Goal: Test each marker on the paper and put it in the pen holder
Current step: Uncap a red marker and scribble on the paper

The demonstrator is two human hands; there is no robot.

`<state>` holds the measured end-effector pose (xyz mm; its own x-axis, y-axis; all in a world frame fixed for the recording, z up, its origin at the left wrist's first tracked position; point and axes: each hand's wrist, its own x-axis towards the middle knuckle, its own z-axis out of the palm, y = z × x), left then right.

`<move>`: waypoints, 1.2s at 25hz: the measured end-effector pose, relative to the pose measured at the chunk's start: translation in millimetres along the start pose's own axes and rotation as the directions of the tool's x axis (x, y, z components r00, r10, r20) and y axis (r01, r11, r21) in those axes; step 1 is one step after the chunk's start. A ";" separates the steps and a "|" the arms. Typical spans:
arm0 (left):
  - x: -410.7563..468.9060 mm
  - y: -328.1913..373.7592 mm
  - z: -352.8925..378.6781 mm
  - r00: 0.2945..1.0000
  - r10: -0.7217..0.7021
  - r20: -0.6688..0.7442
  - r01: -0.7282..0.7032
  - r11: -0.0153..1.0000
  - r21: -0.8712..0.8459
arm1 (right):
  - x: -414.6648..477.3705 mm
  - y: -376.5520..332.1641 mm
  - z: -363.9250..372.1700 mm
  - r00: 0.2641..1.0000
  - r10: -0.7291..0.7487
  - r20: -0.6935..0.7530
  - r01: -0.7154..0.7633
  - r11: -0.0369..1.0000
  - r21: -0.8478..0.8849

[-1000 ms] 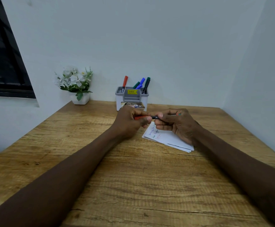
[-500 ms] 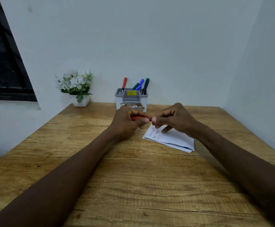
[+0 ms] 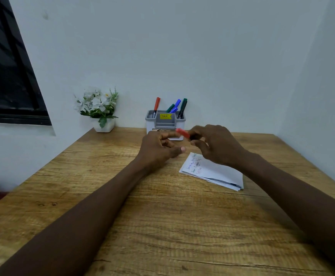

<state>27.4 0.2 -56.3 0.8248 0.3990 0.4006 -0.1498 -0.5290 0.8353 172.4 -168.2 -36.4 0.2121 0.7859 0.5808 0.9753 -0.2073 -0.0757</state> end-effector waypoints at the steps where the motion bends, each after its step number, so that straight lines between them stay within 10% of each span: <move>1: 0.0 -1.4 0.9 1.000 0.002 0.010 -0.004 0.993 0.116 | 3.1 3.6 -1.1 0.999 0.031 -0.040 -0.029 0.997 0.070; 4: -0.1 -0.9 6.2 0.990 0.025 0.135 -0.076 0.921 0.383 | 19.8 2.3 -5.0 0.964 0.165 -0.210 -0.109 0.960 0.258; 12: 0.9 -2.2 6.7 0.922 -0.068 0.380 -0.108 0.900 0.423 | 100.3 -10.1 14.0 0.784 0.495 -0.376 -0.165 0.749 0.642; 30: 0.5 -6.5 6.5 0.929 -0.015 0.369 -0.139 0.911 0.388 | 189.0 3.3 85.2 0.876 0.466 -0.122 -0.376 0.820 0.431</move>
<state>32.3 -1.0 -64.0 0.9699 0.1027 0.2209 -0.0398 -0.8278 0.5596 221.0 29.3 4.1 0.6327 0.5209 0.5730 0.7466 -0.2140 -0.6299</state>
